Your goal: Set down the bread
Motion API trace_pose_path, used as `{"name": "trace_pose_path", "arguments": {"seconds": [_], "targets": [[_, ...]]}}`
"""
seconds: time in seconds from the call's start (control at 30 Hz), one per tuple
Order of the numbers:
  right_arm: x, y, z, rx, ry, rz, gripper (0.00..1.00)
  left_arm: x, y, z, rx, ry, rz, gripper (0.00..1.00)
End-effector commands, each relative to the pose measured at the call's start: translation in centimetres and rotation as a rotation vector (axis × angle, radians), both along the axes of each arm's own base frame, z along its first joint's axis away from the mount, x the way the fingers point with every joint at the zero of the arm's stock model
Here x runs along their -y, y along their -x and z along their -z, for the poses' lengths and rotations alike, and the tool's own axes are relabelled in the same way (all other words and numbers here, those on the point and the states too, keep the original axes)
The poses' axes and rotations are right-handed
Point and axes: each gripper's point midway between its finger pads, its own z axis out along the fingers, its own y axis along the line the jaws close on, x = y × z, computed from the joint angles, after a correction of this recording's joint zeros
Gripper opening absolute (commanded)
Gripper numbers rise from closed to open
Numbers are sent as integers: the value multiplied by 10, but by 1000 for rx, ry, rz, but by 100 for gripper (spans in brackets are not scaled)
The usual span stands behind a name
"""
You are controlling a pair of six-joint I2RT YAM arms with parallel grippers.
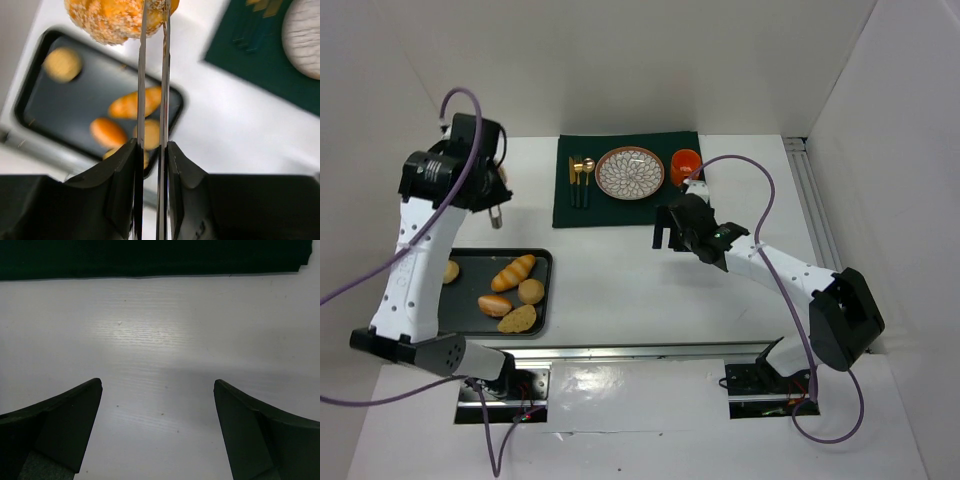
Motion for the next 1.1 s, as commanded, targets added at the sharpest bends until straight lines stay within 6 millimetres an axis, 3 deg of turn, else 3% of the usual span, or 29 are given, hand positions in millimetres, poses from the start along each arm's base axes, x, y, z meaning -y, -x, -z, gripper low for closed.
{"name": "trace_pose_path", "arguments": {"seconds": [0.0, 0.03, 0.07, 0.1, 0.17, 0.2, 0.27, 0.37, 0.5, 0.63, 0.8, 1.0, 1.07], "targets": [[10, -6, -25, 67, 17, 64, 100, 50, -53, -29, 127, 36, 188, 0], [17, -5, -29, 76, 24, 89, 100, 64, -64, -44, 173, 60, 239, 0], [22, -2, -26, 69, 30, 107, 100, 84, -84, -32, 138, 62, 288, 0], [24, -1, -37, 95, 15, 115, 100, 95, -94, -31, 140, 63, 320, 0], [36, 6, -34, 88, 24, 156, 100, 119, -114, -38, 174, 93, 378, 0], [37, 8, -47, 115, -9, 164, 100, 136, -131, -19, 135, 91, 415, 0], [43, 12, -52, 129, -20, 179, 100, 154, -151, -15, 162, 120, 446, 0], [54, 24, -56, 132, -30, 208, 100, 180, -178, 8, 168, 93, 472, 0], [65, 32, -62, 132, -34, 240, 100, 218, -194, 46, 155, 78, 517, 0], [73, 37, -64, 130, -21, 260, 100, 240, -200, 80, 97, 73, 550, 0], [73, 38, -58, 114, -5, 259, 100, 251, -205, 105, 51, 64, 576, 0], [68, 34, -51, 94, 5, 251, 100, 254, -206, 120, 14, 53, 601, 1], [65, 33, -55, 96, -6, 244, 100, 260, -205, 119, 9, 77, 632, 16]]}}
